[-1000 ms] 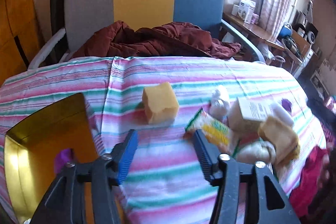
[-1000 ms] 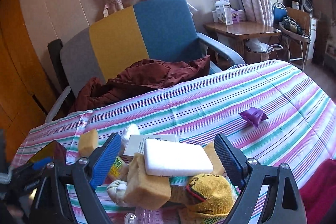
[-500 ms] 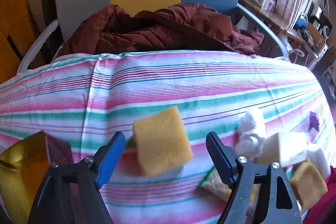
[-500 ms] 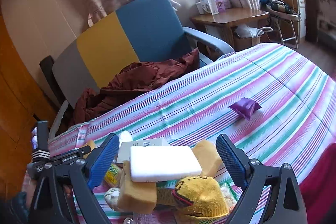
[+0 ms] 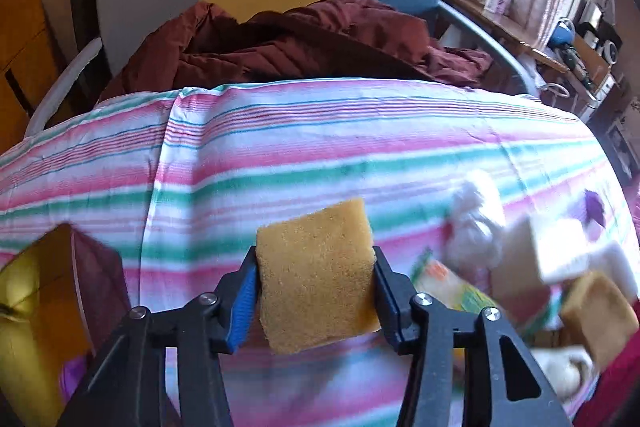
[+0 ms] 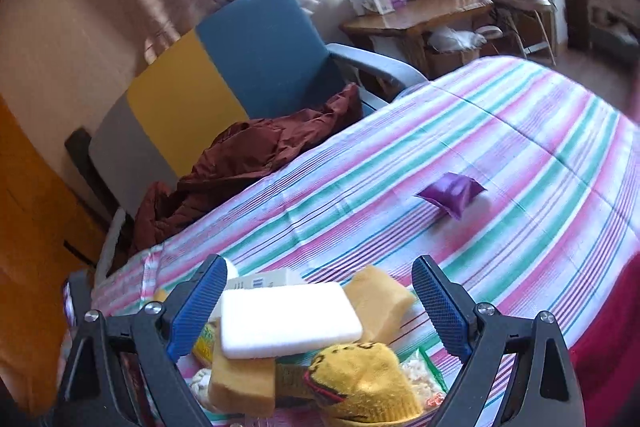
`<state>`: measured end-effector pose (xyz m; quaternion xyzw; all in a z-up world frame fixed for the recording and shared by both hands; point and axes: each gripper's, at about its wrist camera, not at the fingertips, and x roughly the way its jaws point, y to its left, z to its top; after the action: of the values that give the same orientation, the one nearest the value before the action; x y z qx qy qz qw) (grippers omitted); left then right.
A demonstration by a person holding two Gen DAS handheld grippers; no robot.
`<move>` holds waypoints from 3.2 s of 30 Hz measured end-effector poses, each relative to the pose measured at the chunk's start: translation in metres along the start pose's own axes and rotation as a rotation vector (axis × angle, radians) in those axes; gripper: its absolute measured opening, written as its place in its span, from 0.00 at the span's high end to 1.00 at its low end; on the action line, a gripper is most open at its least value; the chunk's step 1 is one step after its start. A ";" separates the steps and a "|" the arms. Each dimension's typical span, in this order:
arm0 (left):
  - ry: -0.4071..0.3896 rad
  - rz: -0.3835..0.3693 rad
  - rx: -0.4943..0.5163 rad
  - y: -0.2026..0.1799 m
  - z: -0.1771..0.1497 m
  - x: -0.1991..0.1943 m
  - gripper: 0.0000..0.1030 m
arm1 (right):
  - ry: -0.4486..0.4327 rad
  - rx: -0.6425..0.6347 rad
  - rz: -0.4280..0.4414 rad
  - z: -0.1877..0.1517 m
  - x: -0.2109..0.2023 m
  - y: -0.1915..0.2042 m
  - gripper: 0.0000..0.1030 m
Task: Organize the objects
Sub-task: 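Grasp a yellow sponge with the left tool while the right tool grasps another sponge, then lower both sponges into the gold tray and open both tools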
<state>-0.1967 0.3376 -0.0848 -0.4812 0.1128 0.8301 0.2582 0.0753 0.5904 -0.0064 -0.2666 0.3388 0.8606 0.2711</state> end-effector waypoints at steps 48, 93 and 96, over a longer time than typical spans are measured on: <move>-0.232 -0.086 -0.175 0.091 -0.162 -0.198 0.49 | 0.187 -0.424 0.151 -0.072 -0.008 0.106 0.53; -0.247 0.257 -0.397 0.236 -0.196 -0.210 0.27 | 0.430 -0.778 0.503 -0.283 -0.006 0.332 0.36; -0.249 0.262 -0.397 0.237 -0.198 -0.213 0.23 | 0.458 -0.786 0.522 -0.292 -0.004 0.332 0.32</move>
<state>-0.0914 -0.0165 -0.0182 -0.3979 -0.0235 0.9151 0.0613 -0.0569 0.1697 -0.0414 -0.4362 0.0961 0.8813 -0.1541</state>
